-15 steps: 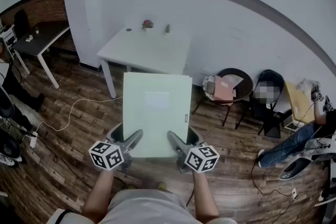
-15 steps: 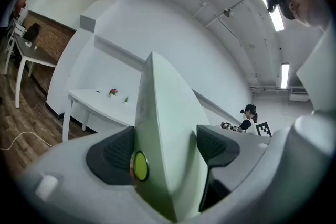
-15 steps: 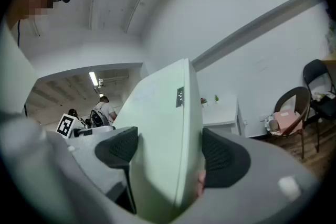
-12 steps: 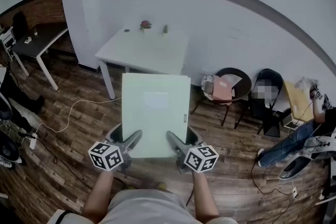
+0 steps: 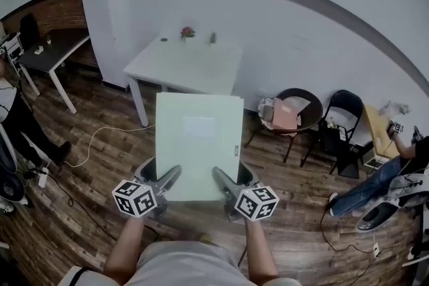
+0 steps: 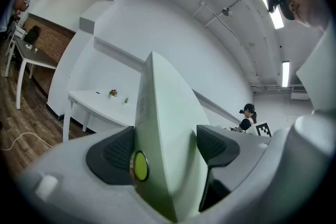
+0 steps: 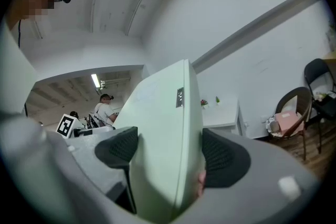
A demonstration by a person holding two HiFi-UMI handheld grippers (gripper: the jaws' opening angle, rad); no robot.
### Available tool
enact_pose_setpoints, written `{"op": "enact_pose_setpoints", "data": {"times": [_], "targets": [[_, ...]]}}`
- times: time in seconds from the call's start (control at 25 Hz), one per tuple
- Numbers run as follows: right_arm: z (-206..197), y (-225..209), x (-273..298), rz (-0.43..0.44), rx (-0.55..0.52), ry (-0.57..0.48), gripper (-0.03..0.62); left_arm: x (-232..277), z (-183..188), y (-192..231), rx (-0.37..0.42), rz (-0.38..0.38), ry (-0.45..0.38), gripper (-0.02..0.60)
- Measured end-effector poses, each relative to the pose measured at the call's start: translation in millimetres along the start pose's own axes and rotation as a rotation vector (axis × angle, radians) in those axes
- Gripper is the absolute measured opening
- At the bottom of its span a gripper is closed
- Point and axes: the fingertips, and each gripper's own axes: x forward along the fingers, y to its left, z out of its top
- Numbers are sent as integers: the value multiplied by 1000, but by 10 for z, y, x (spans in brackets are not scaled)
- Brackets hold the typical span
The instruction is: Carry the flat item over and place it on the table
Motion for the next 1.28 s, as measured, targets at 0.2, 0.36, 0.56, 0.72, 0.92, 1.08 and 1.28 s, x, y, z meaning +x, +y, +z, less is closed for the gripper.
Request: {"op": "enact_pose_setpoints", "data": {"times": [0.2,0.36,0.56,0.72,0.92,1.08,1.28], "targets": [[23,-130,-51,1,14,1,379,109,-35,-84,-1,4,9,364],[5,-268,-130,0,22,7,380,200,-130,-170,-6,10,17,364],[39,-484,-222,10,22,5,380,356,-212,-324,-2,27,14,364],[98,-657,-218,32,26,10,380,502,-226,-396,6,48,11,364],[110,-771,-112,53,32,15,380,611,-234,-347,7,70,10,364],[122,-854,22,59,34,16,380,716,-216,-250,5,80,11,364],[127,-966,278,59,40,34,380,880,-182,-48,-6,84,14,364]]}}
